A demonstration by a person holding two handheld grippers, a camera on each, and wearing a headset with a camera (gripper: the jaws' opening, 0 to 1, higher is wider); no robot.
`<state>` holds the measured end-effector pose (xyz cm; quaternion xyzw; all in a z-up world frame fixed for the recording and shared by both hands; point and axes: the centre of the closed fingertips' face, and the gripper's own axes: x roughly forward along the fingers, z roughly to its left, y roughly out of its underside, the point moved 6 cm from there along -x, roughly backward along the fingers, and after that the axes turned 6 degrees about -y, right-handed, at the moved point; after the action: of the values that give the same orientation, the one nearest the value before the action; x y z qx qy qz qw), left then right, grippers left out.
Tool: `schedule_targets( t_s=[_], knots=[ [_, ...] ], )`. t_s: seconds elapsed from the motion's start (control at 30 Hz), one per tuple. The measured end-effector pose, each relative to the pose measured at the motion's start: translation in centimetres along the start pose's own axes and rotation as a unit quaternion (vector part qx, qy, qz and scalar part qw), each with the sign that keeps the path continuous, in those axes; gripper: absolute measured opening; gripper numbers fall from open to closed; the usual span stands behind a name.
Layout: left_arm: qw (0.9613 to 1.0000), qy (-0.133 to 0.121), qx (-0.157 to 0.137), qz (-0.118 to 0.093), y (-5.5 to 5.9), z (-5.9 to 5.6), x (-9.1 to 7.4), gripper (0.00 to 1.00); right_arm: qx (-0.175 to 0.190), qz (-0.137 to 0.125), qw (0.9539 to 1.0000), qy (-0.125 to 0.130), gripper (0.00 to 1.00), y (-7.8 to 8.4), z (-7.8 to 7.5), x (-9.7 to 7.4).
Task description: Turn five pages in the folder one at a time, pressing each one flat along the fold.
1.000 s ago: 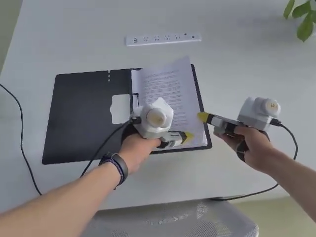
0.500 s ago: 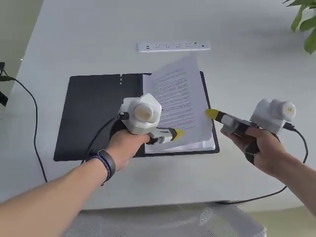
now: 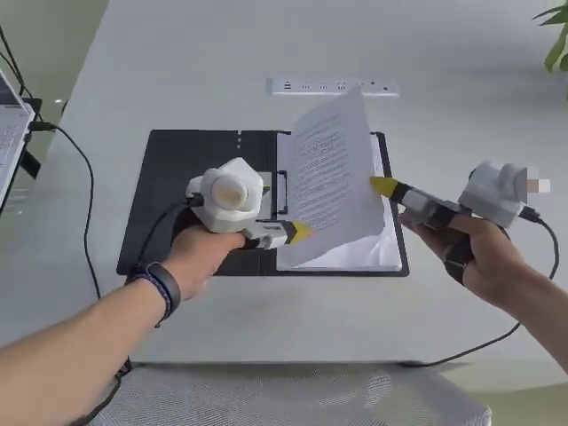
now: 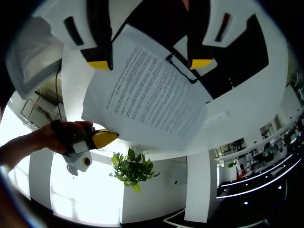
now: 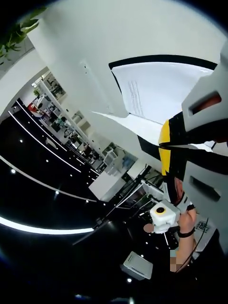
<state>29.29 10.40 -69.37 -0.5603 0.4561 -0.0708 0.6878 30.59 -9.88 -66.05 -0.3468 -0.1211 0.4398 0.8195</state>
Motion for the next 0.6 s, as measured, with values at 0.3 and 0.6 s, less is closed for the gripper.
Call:
schedule_targets(
  t_s=[0.3,0.6],
  knots=[
    [0.9996,-0.026,-0.013,-0.004,1.4,2.0,-3.1,0.64,-0.013,0.013,0.9988,-0.046,0.0,0.2,3.1,4.0],
    [0.9975,-0.059,-0.038,-0.013,3.0,4.3,-6.6,0.66,-0.017,0.035,0.9954,-0.087,0.0,2.0,7.6,8.8]
  ],
)
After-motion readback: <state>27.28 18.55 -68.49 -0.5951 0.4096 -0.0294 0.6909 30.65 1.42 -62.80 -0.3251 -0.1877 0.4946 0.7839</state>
